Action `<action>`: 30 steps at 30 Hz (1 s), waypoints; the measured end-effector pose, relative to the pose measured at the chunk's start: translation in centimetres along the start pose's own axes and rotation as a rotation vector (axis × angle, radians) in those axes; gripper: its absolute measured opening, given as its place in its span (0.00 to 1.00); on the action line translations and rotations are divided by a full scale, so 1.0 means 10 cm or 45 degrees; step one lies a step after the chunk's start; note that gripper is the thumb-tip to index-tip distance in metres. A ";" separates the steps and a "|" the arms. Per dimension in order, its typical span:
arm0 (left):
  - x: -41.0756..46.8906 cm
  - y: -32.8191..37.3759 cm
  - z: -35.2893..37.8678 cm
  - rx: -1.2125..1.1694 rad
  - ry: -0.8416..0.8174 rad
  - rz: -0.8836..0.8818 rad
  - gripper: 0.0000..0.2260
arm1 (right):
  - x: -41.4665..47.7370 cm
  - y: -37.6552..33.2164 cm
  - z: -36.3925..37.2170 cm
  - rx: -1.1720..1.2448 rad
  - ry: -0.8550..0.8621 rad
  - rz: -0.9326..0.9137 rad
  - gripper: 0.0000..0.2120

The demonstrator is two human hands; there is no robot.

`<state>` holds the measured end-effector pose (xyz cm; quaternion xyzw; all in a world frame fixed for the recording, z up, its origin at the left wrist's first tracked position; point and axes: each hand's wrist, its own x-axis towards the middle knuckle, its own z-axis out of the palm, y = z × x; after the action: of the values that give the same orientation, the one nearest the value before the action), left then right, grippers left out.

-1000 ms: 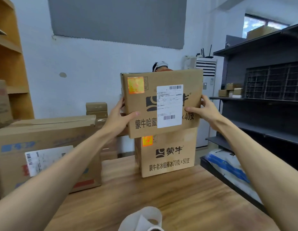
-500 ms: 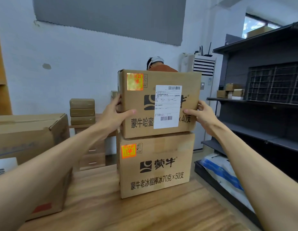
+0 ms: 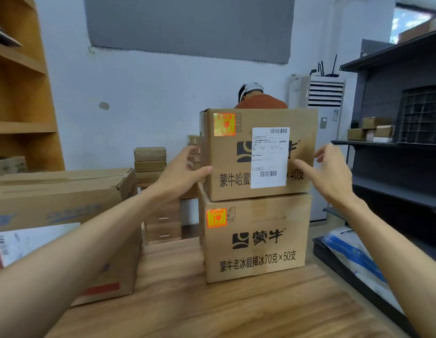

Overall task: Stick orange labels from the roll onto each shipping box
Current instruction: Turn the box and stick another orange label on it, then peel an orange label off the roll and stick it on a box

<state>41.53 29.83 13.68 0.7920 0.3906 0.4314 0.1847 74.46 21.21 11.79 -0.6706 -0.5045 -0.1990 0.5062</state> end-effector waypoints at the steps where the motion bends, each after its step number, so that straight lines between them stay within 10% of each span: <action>1: -0.08 0.00 -0.11 0.053 -0.009 0.019 0.29 | -0.07 -0.11 -0.01 -0.026 0.007 -0.069 0.20; 14: -1.46 -0.52 -2.16 0.733 0.078 -0.117 0.20 | -1.24 -2.48 0.48 0.148 -0.450 -0.458 0.16; 30: -1.68 -1.59 -2.86 0.734 0.189 -0.559 0.26 | -1.76 -3.62 1.62 0.093 -0.817 -0.123 0.35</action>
<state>5.08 25.44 10.58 0.6754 0.6691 0.3100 0.0131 31.46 26.34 8.75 -0.6560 -0.6762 0.0169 0.3350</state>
